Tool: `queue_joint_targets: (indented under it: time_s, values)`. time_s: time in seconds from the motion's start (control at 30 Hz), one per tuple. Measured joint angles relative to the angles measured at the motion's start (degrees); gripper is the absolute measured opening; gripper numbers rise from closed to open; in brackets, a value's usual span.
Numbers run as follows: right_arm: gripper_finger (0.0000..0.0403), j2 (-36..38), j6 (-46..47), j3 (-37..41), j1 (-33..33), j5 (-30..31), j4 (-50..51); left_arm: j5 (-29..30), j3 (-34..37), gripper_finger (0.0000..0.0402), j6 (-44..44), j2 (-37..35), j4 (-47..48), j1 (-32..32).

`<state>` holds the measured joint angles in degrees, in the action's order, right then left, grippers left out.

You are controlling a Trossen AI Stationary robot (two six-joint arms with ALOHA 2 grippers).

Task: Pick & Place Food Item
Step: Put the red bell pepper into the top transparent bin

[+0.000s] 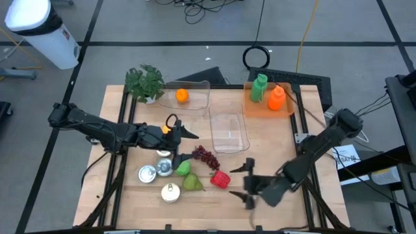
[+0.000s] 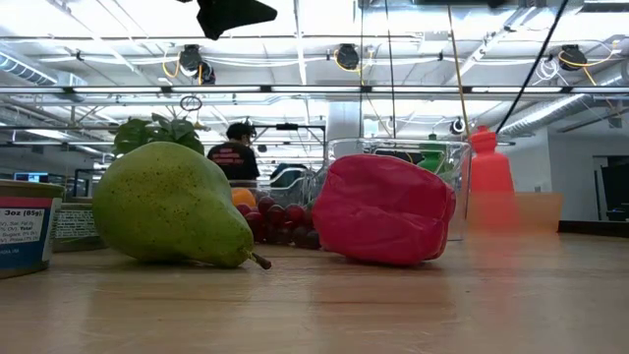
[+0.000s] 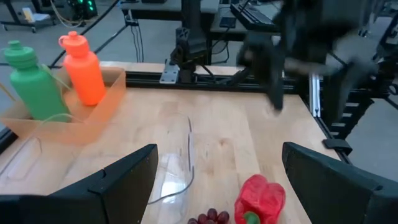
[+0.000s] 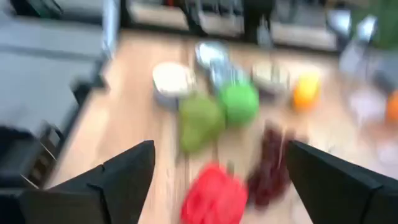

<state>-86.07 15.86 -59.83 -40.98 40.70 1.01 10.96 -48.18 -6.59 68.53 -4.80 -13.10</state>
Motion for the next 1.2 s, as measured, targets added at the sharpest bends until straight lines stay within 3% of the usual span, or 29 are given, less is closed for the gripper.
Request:
queue_joint_targets:
  time_s: [0.17,0.4,0.6,0.8,1.2]
  values:
    - [0.0346,-8.8,7.3,-2.5,1.3,-2.1,4.8,0.0,0.0,0.0351,-0.4,0.0,0.1,0.0]
    - [0.0334,-14.3,16.7,-2.6,3.7,-1.9,4.6,0.0,0.0,0.0351,-3.4,0.0,0.2,0.0]
    - [0.0334,-18.9,21.3,-2.6,4.6,-6.2,3.5,0.0,0.0,0.0351,-3.9,0.0,-0.1,0.0]
    - [0.0334,-20.1,25.4,-2.6,6.8,-6.5,3.5,0.0,0.0,0.0351,-4.2,0.0,-0.1,0.0]
    - [0.0334,-20.1,25.0,-2.6,8.8,-7.8,3.5,0.0,0.0,0.0351,-4.2,0.0,-0.2,0.0]
